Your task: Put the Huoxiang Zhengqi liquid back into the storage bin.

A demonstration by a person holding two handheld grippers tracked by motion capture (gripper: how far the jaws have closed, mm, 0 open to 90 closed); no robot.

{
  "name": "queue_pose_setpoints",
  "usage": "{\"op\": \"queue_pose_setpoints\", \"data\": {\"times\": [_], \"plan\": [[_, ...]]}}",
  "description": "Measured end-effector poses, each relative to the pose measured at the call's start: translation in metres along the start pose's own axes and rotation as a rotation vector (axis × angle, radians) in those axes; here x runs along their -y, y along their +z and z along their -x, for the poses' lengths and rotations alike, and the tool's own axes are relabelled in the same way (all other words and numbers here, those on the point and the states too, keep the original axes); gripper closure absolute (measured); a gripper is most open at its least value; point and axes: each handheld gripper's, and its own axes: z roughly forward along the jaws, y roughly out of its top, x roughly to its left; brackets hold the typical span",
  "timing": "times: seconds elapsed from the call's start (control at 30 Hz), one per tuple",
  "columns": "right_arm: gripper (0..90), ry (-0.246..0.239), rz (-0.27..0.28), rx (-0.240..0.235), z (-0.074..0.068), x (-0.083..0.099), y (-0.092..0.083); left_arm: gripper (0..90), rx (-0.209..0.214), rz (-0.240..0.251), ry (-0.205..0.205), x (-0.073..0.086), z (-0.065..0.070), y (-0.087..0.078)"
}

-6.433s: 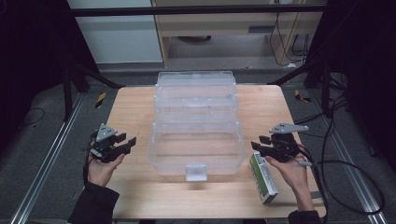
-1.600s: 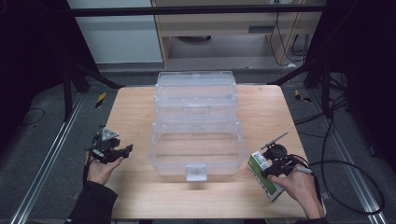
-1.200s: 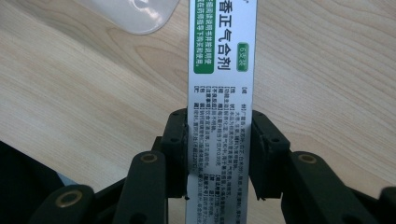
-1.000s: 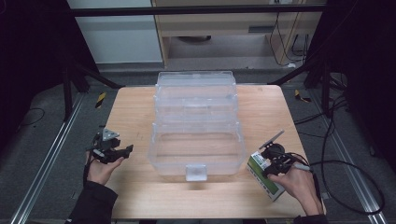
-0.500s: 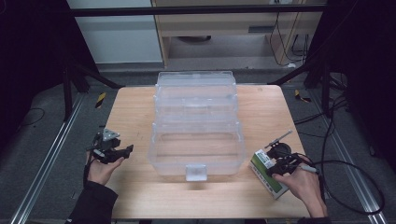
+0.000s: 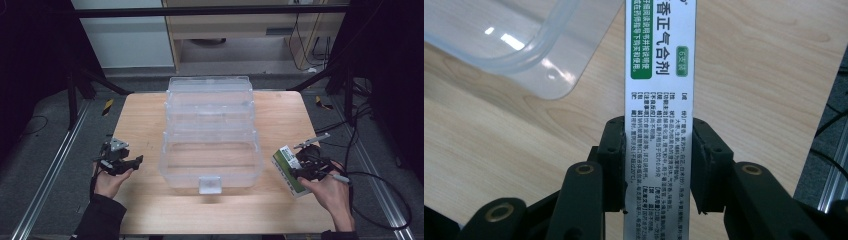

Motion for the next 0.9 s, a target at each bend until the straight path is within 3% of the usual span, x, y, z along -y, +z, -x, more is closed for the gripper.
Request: {"op": "queue_pose_setpoints", "data": {"times": [0.6,0.9], "plan": [[63.9,0.022,0.180,0.057,0.006,-0.011,-0.021,40.0,0.000,-0.006,0.001,0.001,0.000,0.002],[63.8,0.017,0.276,0.056,0.006,-0.019,-0.032,40.0,-0.005,-0.007,-0.004,0.001,-0.001,0.002]]}}
